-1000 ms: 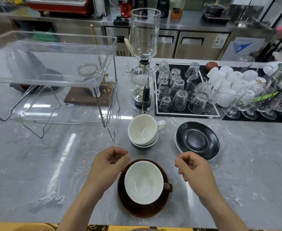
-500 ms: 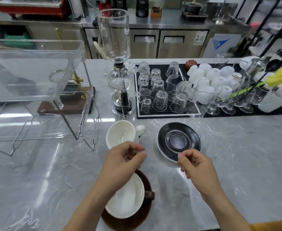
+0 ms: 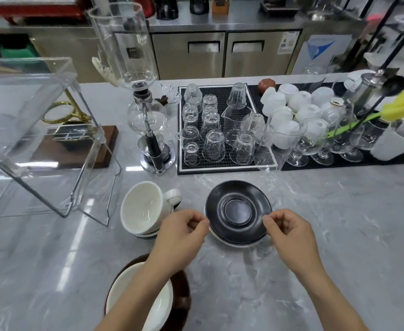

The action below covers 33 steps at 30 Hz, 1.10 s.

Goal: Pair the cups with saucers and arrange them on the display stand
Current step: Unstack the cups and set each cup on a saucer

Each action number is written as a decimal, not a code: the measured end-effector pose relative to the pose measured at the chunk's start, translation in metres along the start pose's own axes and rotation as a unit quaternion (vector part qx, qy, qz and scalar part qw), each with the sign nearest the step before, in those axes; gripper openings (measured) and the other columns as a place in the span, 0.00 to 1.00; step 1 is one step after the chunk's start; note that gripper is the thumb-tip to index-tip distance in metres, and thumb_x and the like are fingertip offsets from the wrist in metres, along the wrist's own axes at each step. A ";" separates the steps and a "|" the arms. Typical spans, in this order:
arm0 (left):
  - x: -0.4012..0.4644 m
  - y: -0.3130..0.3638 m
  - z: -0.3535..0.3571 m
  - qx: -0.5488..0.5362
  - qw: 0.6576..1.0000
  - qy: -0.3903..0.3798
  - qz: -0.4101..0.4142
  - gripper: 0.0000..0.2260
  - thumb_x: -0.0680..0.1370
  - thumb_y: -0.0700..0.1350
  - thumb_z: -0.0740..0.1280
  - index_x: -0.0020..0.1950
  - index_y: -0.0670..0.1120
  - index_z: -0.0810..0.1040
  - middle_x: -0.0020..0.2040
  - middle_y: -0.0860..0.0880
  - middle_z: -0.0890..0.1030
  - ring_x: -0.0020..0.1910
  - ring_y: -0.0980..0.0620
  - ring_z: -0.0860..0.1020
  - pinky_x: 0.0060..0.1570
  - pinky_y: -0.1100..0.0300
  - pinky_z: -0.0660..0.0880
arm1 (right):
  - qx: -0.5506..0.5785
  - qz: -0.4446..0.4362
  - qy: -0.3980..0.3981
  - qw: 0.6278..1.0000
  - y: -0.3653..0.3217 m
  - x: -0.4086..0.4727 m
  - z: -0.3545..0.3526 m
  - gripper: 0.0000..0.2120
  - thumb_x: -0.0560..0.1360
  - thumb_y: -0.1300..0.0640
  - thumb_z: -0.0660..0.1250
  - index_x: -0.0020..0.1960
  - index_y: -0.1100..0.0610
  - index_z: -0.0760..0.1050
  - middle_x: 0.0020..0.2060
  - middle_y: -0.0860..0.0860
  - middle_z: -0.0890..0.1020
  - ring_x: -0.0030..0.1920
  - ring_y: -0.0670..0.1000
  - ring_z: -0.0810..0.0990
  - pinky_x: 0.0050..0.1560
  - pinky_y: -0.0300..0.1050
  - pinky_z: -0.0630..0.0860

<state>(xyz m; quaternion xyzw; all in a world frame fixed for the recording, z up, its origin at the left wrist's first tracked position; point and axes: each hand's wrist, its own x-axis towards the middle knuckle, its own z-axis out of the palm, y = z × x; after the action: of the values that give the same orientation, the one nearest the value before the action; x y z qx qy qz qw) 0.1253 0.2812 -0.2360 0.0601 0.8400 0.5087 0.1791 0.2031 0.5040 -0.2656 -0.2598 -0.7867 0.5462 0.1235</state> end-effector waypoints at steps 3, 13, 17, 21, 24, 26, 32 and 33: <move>0.013 0.000 0.009 0.082 0.997 0.007 0.001 0.09 0.78 0.45 0.68 0.38 0.48 0.81 0.32 0.47 0.84 0.33 0.48 0.82 0.39 0.51 0.80 | -0.035 -0.011 0.007 0.999 0.009 0.016 -0.004 0.08 0.75 0.57 0.72 0.38 0.50 0.79 0.31 0.46 0.83 0.28 0.40 0.77 0.31 0.32 0.74; 0.034 -0.004 0.030 0.210 0.977 0.036 -0.013 0.13 0.77 0.50 0.67 0.32 0.52 0.72 0.22 0.54 0.75 0.26 0.62 0.75 0.27 0.70 0.67 | -0.096 -0.013 -0.008 0.995 0.025 0.056 -0.009 0.05 0.74 0.49 0.70 0.39 0.42 0.76 0.29 0.46 0.81 0.26 0.43 0.76 0.31 0.41 0.73; 0.036 -0.008 0.035 0.256 0.965 0.043 -0.016 0.13 0.78 0.52 0.66 0.34 0.50 0.72 0.26 0.51 0.77 0.29 0.56 0.76 0.30 0.61 0.69 | -0.112 -0.022 -0.009 0.993 0.030 0.063 -0.009 0.07 0.74 0.49 0.70 0.39 0.42 0.74 0.30 0.47 0.80 0.27 0.44 0.75 0.30 0.39 0.72; 0.038 -0.009 0.038 0.266 0.963 0.039 -0.023 0.14 0.78 0.51 0.65 0.35 0.48 0.72 0.27 0.51 0.76 0.32 0.50 0.76 0.35 0.53 0.71 | -0.108 -0.016 -0.024 0.994 0.035 0.066 -0.011 0.08 0.74 0.48 0.70 0.37 0.44 0.75 0.28 0.48 0.80 0.26 0.45 0.75 0.29 0.33 0.71; 0.038 -0.009 0.040 0.247 0.967 0.045 -0.034 0.15 0.78 0.50 0.66 0.33 0.49 0.70 0.25 0.52 0.73 0.28 0.53 0.72 0.32 0.55 0.64 | -0.108 -0.010 -0.032 0.994 0.038 0.067 -0.011 0.12 0.75 0.50 0.70 0.34 0.49 0.76 0.28 0.50 0.80 0.28 0.49 0.76 0.31 0.40 0.73; 0.039 -0.011 0.040 0.243 0.968 0.043 -0.040 0.16 0.79 0.49 0.67 0.32 0.50 0.68 0.24 0.53 0.71 0.27 0.54 0.69 0.31 0.56 0.62 | -0.115 -0.009 -0.033 0.993 0.039 0.067 -0.010 0.13 0.76 0.50 0.70 0.33 0.50 0.76 0.28 0.49 0.80 0.29 0.49 0.77 0.30 0.40 0.72; 0.038 -0.010 0.039 0.218 0.974 0.060 -0.022 0.16 0.79 0.47 0.68 0.32 0.51 0.69 0.22 0.53 0.71 0.25 0.59 0.72 0.30 0.68 0.67 | -0.129 -0.008 -0.031 0.991 0.035 0.063 -0.007 0.13 0.77 0.50 0.68 0.35 0.50 0.76 0.31 0.41 0.82 0.30 0.43 0.78 0.30 0.37 0.69; 0.037 -0.008 0.039 0.209 0.976 0.064 -0.017 0.16 0.79 0.47 0.68 0.32 0.51 0.69 0.22 0.53 0.71 0.26 0.61 0.73 0.31 0.69 0.68 | -0.128 -0.010 -0.028 0.991 0.034 0.062 -0.008 0.13 0.77 0.50 0.68 0.35 0.50 0.76 0.32 0.41 0.82 0.31 0.43 0.78 0.30 0.37 0.69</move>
<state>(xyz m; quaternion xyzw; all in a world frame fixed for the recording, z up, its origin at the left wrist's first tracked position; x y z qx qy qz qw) 0.1057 0.3200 -0.2685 0.0489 0.9385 0.3213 0.1168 0.1648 0.5532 -0.2997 -0.2500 -0.8559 0.4469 0.0728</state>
